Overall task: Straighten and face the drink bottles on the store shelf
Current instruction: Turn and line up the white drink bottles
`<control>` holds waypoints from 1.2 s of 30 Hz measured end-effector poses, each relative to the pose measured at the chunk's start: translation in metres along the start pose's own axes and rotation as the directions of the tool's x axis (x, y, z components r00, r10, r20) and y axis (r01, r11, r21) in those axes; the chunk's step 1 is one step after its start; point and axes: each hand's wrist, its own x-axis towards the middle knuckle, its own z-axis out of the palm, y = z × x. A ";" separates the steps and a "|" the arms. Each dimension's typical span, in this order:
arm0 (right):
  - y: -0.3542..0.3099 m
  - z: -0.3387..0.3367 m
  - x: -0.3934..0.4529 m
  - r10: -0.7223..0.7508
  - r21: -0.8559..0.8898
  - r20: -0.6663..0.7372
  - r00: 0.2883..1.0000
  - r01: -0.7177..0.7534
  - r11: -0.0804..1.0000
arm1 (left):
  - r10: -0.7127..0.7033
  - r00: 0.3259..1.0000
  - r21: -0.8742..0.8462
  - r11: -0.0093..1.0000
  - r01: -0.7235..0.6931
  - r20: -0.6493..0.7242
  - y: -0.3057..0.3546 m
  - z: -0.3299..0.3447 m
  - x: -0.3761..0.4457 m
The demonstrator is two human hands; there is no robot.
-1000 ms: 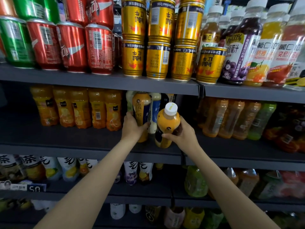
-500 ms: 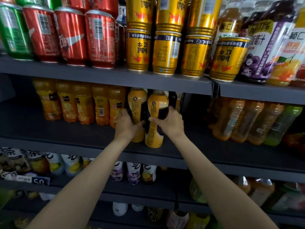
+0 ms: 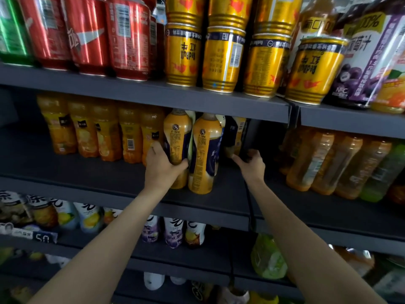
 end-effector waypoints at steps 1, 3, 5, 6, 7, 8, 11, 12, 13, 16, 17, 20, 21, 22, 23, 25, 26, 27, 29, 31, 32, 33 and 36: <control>0.003 0.007 0.011 0.002 -0.005 -0.007 1.000 -0.002 1.000 | 0.012 1.000 -0.007 1.000 -0.012 -0.015 -0.002 0.002 0.000; 0.009 0.022 0.030 0.014 0.035 -0.010 1.000 -0.014 0.999 | 0.026 0.999 -0.024 0.999 -0.027 -0.032 -0.008 0.004 0.002; 0.016 0.037 0.049 0.050 0.085 0.008 0.999 -0.051 0.995 | 0.045 0.998 -0.065 0.997 -0.047 -0.041 -0.017 0.008 0.005; 0.020 0.044 0.059 0.062 0.081 0.022 0.998 -0.063 0.995 | 0.049 0.998 -0.087 0.995 -0.052 -0.042 -0.021 0.009 0.006; 0.023 0.050 0.068 0.070 0.068 0.027 0.997 -0.072 0.995 | 0.052 0.998 -0.104 0.993 -0.056 -0.042 -0.024 0.010 0.006; 0.026 0.054 0.077 0.080 0.044 0.021 0.997 -0.081 0.996 | 0.054 0.998 -0.113 0.992 -0.058 -0.037 -0.026 0.011 0.007; 0.030 0.058 0.093 0.090 -0.006 0.022 0.996 -0.089 0.996 | 0.070 0.997 -0.122 0.990 -0.074 -0.038 -0.028 0.012 0.008; 0.030 0.057 0.093 0.091 -0.003 0.028 0.995 -0.091 0.996 | 0.064 0.997 -0.119 0.990 -0.069 -0.047 -0.027 0.012 0.007; 0.029 0.056 0.091 0.088 0.012 0.033 0.996 -0.089 0.996 | 0.057 0.997 -0.114 0.991 -0.064 -0.059 -0.026 0.012 0.007; 0.029 0.045 0.071 0.056 -0.025 0.037 0.998 -0.055 0.998 | 0.011 0.997 -0.083 0.996 -0.017 -0.070 -0.022 0.011 0.003; 0.028 0.039 0.061 0.034 -0.061 0.039 0.999 -0.032 0.998 | -0.003 0.998 -0.077 0.997 -0.002 -0.065 -0.020 0.011 0.003; 0.023 0.016 0.021 0.001 -0.110 0.045 0.999 0.004 0.994 | -0.029 0.999 -0.072 0.997 0.027 -0.027 -0.014 0.009 0.001; 0.022 0.009 0.007 -0.015 -0.122 0.047 0.999 0.021 0.992 | -0.046 0.999 -0.055 0.997 0.045 -0.020 -0.010 0.007 -0.003; 0.021 0.001 -0.007 -0.032 -0.130 0.045 0.998 0.037 0.991 | -0.065 0.997 -0.033 0.997 0.063 -0.043 -0.005 0.005 -0.009; 0.019 -0.006 -0.021 -0.039 -0.128 0.047 0.998 0.045 0.991 | -0.065 0.993 -0.021 0.998 0.063 -0.101 0.001 0.003 -0.017; 0.013 -0.021 -0.048 -0.039 -0.112 0.060 0.997 0.045 0.993 | 0.040 0.971 -0.031 0.998 -0.049 -0.235 0.013 -0.004 -0.037; 0.009 -0.029 -0.060 -0.028 -0.106 0.075 0.997 0.036 0.994 | 0.118 0.964 -0.051 0.990 -0.133 -0.239 0.020 -0.009 -0.046; 0.004 -0.036 -0.072 -0.017 -0.098 0.095 0.995 0.027 0.995 | 0.180 0.965 -0.099 0.974 -0.202 -0.192 0.029 -0.013 -0.054; -0.004 -0.048 -0.093 0.015 -0.088 0.142 0.990 -0.002 0.996 | 0.226 0.974 -0.270 0.939 -0.214 0.012 0.050 -0.022 -0.065; -0.012 -0.059 -0.110 0.019 -0.106 0.187 0.982 0.001 0.994 | 0.181 0.942 -0.412 0.910 -0.052 0.281 0.073 -0.026 -0.065; -0.016 -0.065 -0.117 0.007 -0.119 0.218 0.976 0.019 0.993 | 0.136 0.904 -0.455 0.888 0.071 0.406 0.082 -0.027 -0.062; -0.021 -0.071 -0.124 -0.009 -0.133 0.253 0.967 0.044 0.990 | 0.094 0.859 -0.493 0.848 0.196 0.504 0.090 -0.029 -0.060; -0.033 -0.091 -0.144 -0.063 -0.217 0.356 0.933 0.148 0.965 | 0.029 0.802 -0.588 0.696 0.412 0.597 0.092 -0.035 -0.057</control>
